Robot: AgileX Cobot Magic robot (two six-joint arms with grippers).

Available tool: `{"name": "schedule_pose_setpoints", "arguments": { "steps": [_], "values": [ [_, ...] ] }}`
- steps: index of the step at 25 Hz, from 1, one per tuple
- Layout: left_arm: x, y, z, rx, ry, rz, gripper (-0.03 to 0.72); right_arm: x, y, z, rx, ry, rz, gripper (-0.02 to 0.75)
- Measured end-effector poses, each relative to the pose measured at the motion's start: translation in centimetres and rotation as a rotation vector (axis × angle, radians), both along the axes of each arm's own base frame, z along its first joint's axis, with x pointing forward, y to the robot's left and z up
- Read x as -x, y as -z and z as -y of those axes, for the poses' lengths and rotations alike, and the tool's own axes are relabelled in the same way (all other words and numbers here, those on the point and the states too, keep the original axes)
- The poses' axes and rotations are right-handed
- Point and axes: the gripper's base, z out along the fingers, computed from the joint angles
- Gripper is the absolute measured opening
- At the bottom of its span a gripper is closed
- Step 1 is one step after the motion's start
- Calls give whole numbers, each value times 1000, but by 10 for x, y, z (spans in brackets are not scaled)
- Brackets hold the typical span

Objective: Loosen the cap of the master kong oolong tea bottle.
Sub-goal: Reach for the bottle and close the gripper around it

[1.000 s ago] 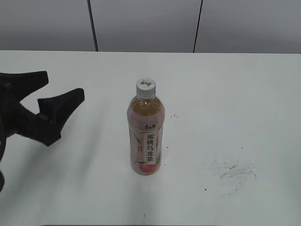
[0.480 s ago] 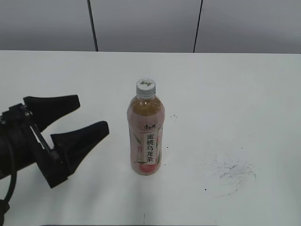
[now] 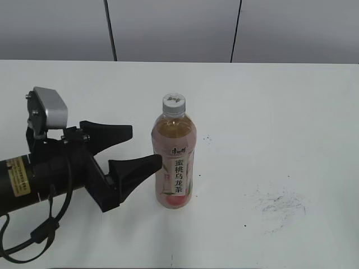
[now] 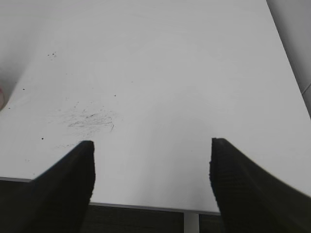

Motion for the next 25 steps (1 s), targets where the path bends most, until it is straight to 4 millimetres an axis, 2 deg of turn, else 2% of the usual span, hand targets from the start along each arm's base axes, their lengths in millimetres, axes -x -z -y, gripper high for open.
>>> {"name": "schedule_pose_setpoints", "arguments": {
  "steps": [7,18,25],
  "values": [
    [-15,0,16,32,85,-13,598,0,0,0,-2,3,0,554],
    [-28,6,48,58,142,-12,594,0,0,1,1,17,1,554],
    [-37,-4,58,82,158,36,594,0,0,1,0,18,1,554]
  ]
}}
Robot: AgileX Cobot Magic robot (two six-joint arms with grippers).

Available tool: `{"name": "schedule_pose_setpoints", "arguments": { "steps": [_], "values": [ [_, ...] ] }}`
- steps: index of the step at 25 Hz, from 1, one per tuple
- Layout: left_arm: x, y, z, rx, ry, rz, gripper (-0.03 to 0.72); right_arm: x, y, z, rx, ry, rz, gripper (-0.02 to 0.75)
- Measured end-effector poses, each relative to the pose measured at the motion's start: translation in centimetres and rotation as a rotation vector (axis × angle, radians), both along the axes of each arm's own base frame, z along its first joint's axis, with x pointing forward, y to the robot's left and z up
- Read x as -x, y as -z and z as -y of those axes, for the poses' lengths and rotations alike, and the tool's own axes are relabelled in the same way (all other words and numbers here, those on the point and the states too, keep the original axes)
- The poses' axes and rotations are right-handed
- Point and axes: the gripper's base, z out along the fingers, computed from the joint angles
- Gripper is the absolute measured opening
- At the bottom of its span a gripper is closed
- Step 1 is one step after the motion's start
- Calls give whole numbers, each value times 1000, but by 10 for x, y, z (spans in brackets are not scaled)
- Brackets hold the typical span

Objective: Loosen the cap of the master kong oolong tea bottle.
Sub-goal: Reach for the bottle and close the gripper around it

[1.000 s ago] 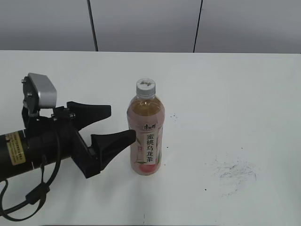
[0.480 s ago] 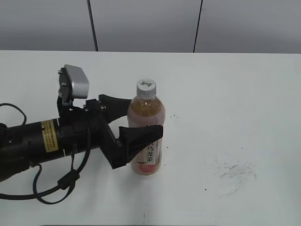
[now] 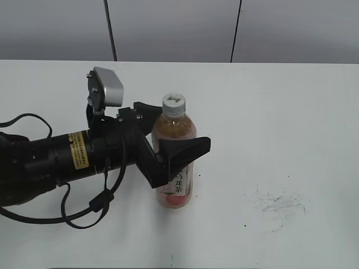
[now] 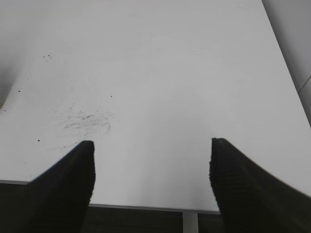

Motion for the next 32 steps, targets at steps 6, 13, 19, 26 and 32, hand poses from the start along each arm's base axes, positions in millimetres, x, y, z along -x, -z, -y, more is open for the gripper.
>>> {"name": "schedule_pose_setpoints", "arguments": {
  "steps": [6,13,19,26,32],
  "values": [
    [1,0,1,-4,21,8,578,0,0,0,-2,1,0,554],
    [1,0,1,-19,25,15,479,0,0,0,-2,1,0,554],
    [1,1,1,-23,25,16,451,0,0,0,-2,1,0,554],
    [0,1,1,-22,16,14,451,-1,-2,-2,-22,-12,4,519],
    [-2,1,0,-17,-5,6,451,-29,-12,-14,-58,-103,-137,459]
  ]
}}
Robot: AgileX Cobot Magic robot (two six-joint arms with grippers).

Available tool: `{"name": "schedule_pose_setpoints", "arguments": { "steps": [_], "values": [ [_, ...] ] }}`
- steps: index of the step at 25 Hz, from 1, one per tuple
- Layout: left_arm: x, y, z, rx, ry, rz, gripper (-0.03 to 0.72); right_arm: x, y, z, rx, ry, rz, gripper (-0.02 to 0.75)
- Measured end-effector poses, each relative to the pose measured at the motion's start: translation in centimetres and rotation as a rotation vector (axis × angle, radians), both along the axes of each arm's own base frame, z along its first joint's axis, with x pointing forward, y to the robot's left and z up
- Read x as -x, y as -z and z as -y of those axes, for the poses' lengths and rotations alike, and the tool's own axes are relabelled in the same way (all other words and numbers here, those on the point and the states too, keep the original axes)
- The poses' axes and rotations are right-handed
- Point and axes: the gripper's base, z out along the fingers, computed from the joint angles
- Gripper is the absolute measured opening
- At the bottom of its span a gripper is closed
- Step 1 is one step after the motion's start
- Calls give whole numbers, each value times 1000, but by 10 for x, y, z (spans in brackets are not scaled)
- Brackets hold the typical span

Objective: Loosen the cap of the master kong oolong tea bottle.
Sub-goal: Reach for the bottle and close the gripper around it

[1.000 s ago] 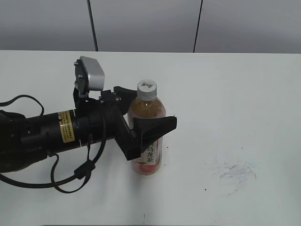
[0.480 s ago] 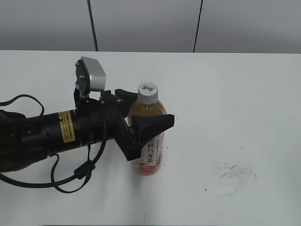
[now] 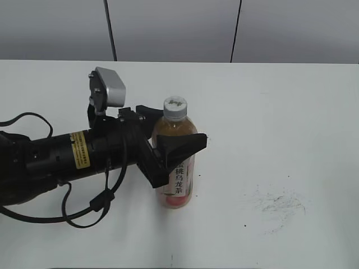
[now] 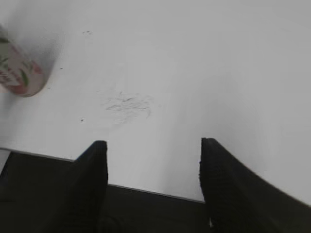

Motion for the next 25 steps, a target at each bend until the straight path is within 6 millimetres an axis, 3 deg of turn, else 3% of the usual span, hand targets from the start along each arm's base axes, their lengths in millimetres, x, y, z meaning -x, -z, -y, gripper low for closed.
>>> {"name": "schedule_pose_setpoints", "arguments": {
  "steps": [6,11,17,25],
  "values": [
    [-4,-1,-1,13,-56,-16,451,-44,-30,-19,-17,-192,-110,405],
    [-5,-1,-2,17,-68,-20,451,-92,-54,-32,-37,-277,-198,357],
    [-5,-1,-2,17,-70,-21,451,-140,-77,-56,3,-428,-256,351],
    [-3,-1,-1,7,-43,4,451,-197,-108,-89,-145,-544,-232,351]
  ]
}}
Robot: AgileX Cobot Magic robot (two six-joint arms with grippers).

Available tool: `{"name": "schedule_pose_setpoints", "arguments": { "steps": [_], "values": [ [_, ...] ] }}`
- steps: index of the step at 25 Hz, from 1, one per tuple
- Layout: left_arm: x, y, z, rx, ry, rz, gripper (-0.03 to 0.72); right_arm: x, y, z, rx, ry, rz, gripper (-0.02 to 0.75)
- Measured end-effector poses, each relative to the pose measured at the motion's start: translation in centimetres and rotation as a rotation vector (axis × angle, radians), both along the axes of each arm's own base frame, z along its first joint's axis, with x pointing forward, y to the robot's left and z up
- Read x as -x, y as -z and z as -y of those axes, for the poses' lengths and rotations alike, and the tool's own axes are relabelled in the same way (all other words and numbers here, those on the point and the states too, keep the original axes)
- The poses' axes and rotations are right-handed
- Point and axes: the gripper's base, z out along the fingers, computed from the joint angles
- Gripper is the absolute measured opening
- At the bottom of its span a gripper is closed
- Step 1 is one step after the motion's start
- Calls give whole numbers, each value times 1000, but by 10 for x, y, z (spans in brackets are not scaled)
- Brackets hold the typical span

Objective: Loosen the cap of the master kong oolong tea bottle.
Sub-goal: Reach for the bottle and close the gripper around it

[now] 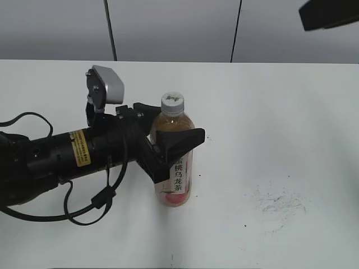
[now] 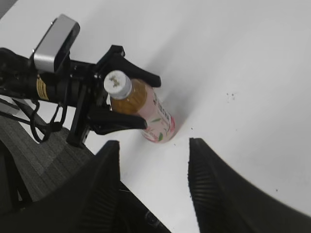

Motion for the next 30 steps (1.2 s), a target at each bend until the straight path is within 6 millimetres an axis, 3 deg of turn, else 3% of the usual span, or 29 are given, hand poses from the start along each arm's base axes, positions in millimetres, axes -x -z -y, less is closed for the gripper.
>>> {"name": "schedule_pose_setpoints", "arguments": {
  "steps": [3,13,20,30],
  "values": [
    [2,0,1,-13,33,40,451,-19,-6,-8,-26,-18,-14,351],
    [4,0,2,-21,59,61,451,-51,-20,-39,-54,-128,-40,347],
    [5,0,2,-21,62,64,451,-57,0,-93,187,-204,-58,347],
    [5,0,2,-24,62,64,451,-36,37,-158,315,-167,-190,375]
  ]
}}
